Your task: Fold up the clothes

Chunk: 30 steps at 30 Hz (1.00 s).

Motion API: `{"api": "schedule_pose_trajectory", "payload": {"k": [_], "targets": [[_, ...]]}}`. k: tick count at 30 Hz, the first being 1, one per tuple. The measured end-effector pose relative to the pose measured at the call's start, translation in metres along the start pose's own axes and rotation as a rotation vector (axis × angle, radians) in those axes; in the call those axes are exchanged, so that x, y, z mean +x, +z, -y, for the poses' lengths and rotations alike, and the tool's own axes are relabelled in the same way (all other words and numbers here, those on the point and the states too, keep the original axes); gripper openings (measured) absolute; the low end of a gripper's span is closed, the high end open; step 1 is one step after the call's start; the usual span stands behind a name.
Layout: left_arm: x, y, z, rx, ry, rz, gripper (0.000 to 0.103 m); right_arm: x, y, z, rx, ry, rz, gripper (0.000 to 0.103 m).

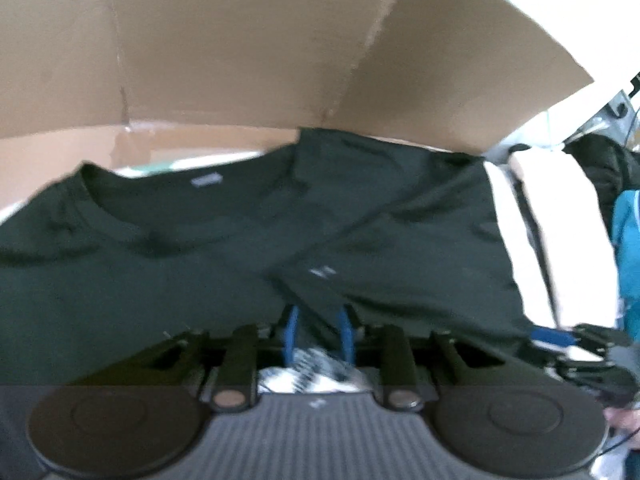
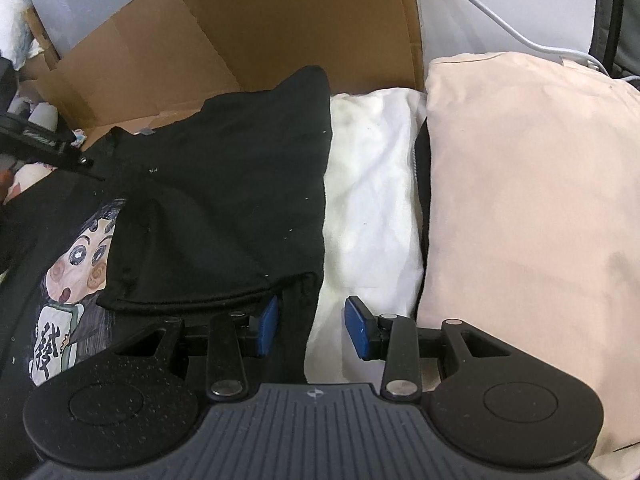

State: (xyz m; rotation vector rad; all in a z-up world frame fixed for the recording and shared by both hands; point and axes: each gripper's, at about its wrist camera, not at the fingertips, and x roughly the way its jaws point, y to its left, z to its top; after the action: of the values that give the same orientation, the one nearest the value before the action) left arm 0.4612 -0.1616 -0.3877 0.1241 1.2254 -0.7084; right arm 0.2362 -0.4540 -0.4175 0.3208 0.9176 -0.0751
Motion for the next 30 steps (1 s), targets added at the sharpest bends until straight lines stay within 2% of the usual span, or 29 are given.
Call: {"api": "schedule_pose_trajectory", "payload": {"k": [6,11,15,17,19,22,26,30], "targets": [[-0.002,-0.018,0.025,-0.123,-0.05,0.002,0.045,0.003,-0.002,0.004,-0.003,0.01,0.012,0.042],[0.024,-0.031,0.036,-0.192,-0.053,-0.022,0.046,0.005,-0.002,0.006,-0.004,0.021,0.022,0.042],[0.037,-0.035,0.04,-0.22,-0.016,-0.024,0.04,0.006,0.0,0.004,-0.015,0.02,0.032,0.042],[0.04,-0.038,0.038,-0.244,-0.02,-0.029,0.031,0.007,0.001,0.003,-0.022,0.021,0.037,0.041],[0.042,-0.04,0.036,-0.266,-0.023,-0.034,0.006,0.009,0.002,0.003,-0.033,0.017,0.038,0.038],[0.043,-0.042,0.038,-0.254,-0.018,-0.045,0.0,0.008,0.002,0.006,-0.026,0.017,0.038,0.031],[0.038,-0.044,0.037,-0.243,0.008,-0.043,0.0,0.008,0.002,0.009,-0.022,0.017,0.036,0.025],[0.035,-0.046,0.036,-0.234,0.044,-0.039,0.0,0.006,0.001,0.01,-0.017,0.014,0.035,0.023]]}}
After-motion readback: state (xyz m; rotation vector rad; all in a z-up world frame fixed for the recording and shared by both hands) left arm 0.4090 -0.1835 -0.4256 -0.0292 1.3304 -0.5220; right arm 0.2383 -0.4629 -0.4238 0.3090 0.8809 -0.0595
